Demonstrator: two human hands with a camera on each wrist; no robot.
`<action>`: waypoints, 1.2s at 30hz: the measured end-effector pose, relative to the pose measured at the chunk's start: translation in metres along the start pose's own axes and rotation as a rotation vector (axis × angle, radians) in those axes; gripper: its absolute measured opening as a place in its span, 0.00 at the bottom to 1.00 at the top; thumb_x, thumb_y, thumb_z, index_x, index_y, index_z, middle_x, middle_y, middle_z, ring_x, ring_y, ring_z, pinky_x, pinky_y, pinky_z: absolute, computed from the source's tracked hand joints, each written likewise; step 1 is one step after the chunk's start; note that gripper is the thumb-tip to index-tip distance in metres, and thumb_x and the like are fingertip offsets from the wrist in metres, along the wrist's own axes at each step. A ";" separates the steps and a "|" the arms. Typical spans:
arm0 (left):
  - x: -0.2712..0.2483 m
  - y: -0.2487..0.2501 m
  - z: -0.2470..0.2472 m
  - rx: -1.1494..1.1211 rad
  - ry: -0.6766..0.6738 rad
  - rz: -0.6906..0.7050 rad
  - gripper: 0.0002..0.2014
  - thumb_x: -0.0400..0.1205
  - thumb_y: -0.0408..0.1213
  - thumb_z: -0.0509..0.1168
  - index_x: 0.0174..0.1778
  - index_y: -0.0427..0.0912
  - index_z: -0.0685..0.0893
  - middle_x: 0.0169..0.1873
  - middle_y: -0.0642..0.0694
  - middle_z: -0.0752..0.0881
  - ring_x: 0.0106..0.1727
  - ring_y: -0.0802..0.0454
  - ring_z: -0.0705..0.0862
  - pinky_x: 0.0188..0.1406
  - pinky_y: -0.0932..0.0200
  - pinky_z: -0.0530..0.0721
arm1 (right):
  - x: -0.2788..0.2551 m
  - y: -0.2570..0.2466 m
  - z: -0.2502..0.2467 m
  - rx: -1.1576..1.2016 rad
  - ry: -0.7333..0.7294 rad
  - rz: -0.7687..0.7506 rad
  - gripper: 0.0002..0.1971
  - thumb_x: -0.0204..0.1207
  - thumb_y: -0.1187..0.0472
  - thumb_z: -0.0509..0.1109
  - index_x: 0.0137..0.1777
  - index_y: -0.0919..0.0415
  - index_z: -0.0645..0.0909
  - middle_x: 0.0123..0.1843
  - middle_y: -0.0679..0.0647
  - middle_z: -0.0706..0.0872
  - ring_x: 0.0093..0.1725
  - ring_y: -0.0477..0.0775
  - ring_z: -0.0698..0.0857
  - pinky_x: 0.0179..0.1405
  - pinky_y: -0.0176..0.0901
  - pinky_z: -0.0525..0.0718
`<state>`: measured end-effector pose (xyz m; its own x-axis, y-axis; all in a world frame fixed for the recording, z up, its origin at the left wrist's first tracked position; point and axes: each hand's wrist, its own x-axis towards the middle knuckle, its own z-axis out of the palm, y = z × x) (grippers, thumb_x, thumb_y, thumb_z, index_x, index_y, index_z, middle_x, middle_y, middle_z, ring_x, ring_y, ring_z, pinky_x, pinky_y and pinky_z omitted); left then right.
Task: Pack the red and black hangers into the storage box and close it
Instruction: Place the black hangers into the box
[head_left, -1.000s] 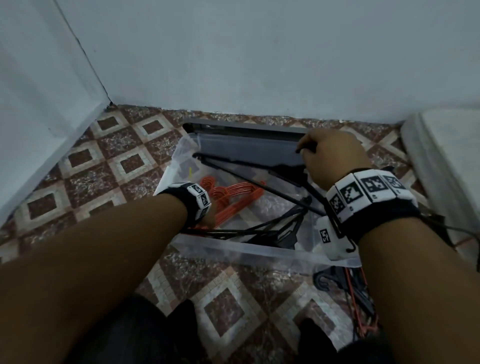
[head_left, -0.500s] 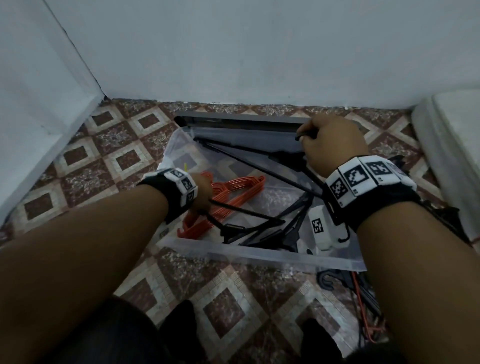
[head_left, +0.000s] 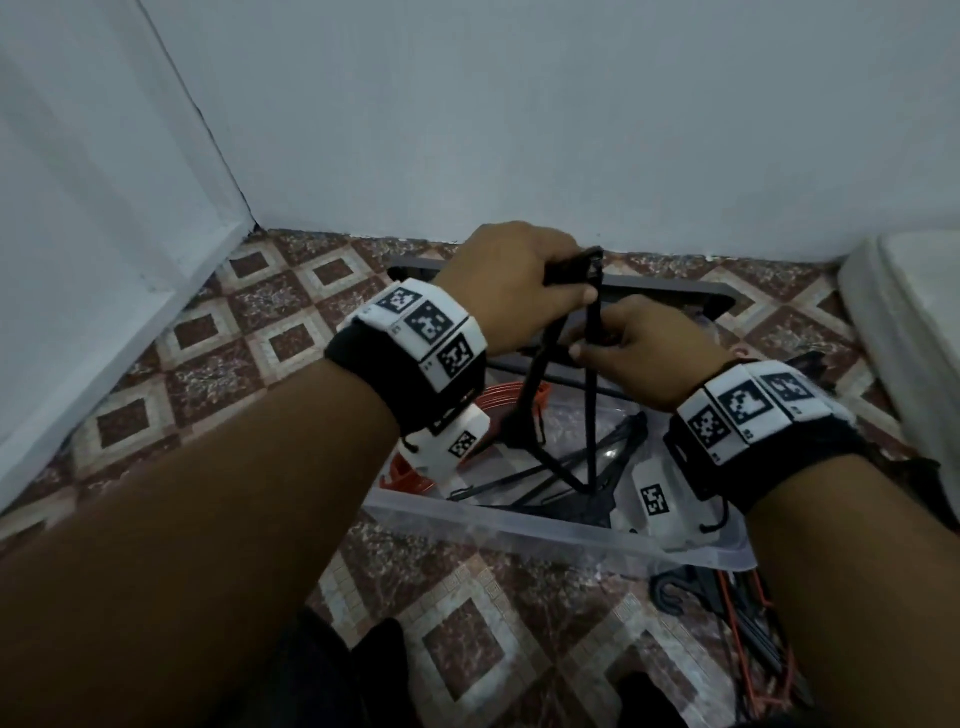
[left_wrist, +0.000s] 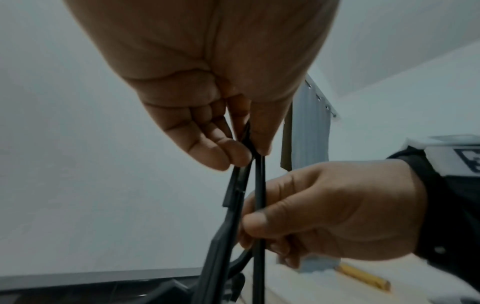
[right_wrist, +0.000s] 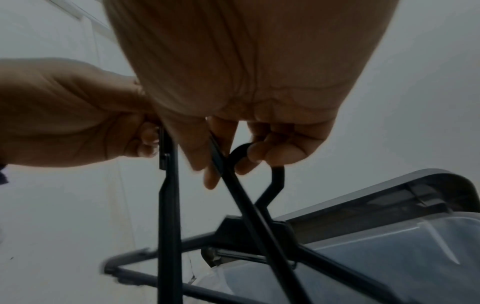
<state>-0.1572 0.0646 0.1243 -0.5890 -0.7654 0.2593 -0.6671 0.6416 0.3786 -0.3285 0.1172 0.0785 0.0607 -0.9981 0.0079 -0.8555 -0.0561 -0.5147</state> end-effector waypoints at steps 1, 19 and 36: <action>-0.001 0.002 0.001 -0.042 0.018 -0.005 0.11 0.81 0.52 0.68 0.44 0.47 0.86 0.30 0.54 0.82 0.31 0.60 0.78 0.29 0.61 0.69 | 0.001 0.000 0.001 0.006 0.035 -0.013 0.10 0.81 0.54 0.70 0.47 0.58 0.90 0.35 0.49 0.86 0.35 0.43 0.84 0.32 0.34 0.79; -0.020 -0.105 0.048 -0.110 -0.407 -0.207 0.08 0.82 0.50 0.68 0.52 0.51 0.85 0.40 0.57 0.88 0.34 0.66 0.85 0.38 0.62 0.78 | 0.013 0.028 -0.008 0.547 0.326 0.092 0.14 0.71 0.34 0.70 0.49 0.36 0.90 0.43 0.50 0.93 0.27 0.46 0.79 0.37 0.57 0.82; -0.007 -0.075 -0.023 -0.109 0.247 -0.105 0.06 0.80 0.48 0.67 0.49 0.54 0.87 0.31 0.59 0.88 0.36 0.67 0.85 0.40 0.70 0.78 | 0.014 0.038 -0.008 -0.075 0.287 0.273 0.16 0.80 0.65 0.63 0.56 0.50 0.90 0.41 0.56 0.90 0.27 0.45 0.78 0.28 0.35 0.71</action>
<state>-0.0928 0.0206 0.1144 -0.3818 -0.8247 0.4172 -0.6577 0.5596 0.5043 -0.3638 0.1005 0.0659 -0.3109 -0.9422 0.1247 -0.8563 0.2208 -0.4668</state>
